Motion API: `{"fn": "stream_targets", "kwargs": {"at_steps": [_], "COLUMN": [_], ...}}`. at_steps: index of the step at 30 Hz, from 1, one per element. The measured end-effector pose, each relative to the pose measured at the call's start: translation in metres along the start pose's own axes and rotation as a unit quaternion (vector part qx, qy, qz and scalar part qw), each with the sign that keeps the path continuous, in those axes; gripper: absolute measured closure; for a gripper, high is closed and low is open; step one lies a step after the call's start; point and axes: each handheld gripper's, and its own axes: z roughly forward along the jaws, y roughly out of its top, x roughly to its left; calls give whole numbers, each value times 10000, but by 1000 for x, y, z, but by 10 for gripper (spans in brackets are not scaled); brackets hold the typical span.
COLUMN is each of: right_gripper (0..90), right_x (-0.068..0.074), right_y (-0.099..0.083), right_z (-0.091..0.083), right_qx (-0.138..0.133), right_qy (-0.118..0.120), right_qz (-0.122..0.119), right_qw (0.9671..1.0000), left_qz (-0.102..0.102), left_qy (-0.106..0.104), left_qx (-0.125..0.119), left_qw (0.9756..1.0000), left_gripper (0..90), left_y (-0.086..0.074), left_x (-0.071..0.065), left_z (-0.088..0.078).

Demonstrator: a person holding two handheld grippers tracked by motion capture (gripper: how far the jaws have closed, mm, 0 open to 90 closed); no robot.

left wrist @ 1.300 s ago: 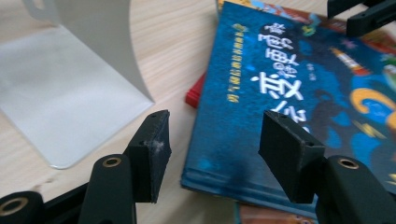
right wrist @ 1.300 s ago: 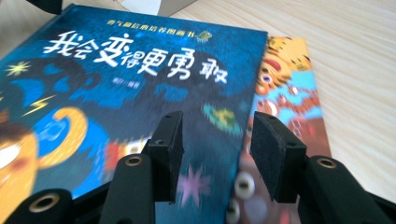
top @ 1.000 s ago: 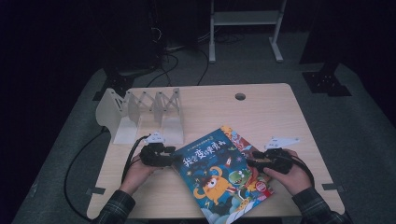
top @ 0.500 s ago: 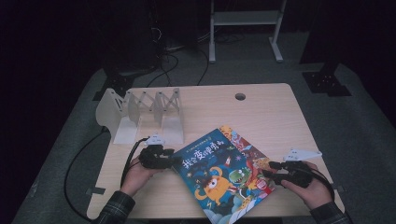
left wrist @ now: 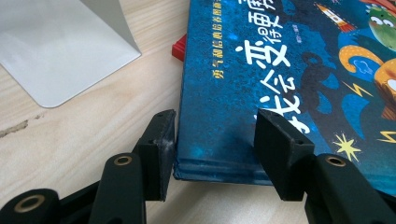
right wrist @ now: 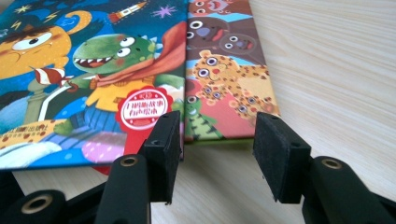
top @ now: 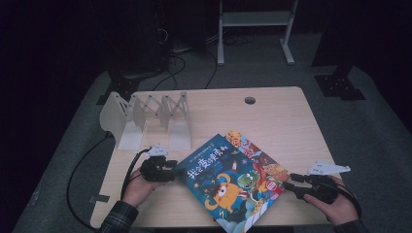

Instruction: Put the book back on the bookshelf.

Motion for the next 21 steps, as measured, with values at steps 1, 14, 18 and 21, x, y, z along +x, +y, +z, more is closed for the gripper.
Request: {"fn": "stream_targets", "kwargs": {"at_steps": [1, 14, 18, 21], "right_gripper": [501, 492, 494, 495], "right_x": [0, 2, 1, -1], "right_y": [-2, -1, 4, 8], "right_z": [-2, 3, 6, 10], "right_qx": [10, 133, 147, 144], "right_qy": [-10, -210, -315, -377], "right_qz": [18, -185, -256, -305], "right_qw": [10000, 9995, 9991, 9987], "left_qz": [-31, -184, -145, -34], "left_qy": [0, -143, -362, -376], "left_qx": [7, 15, 41, 116], "left_qw": [10000, 9997, 9992, 9992], "left_gripper": [478, 450, 412, 389], "left_y": [-1, -3, -5, -3], "left_x": [-1, 2, 0, -4], "left_z": [-1, -2, 0, 0]}}
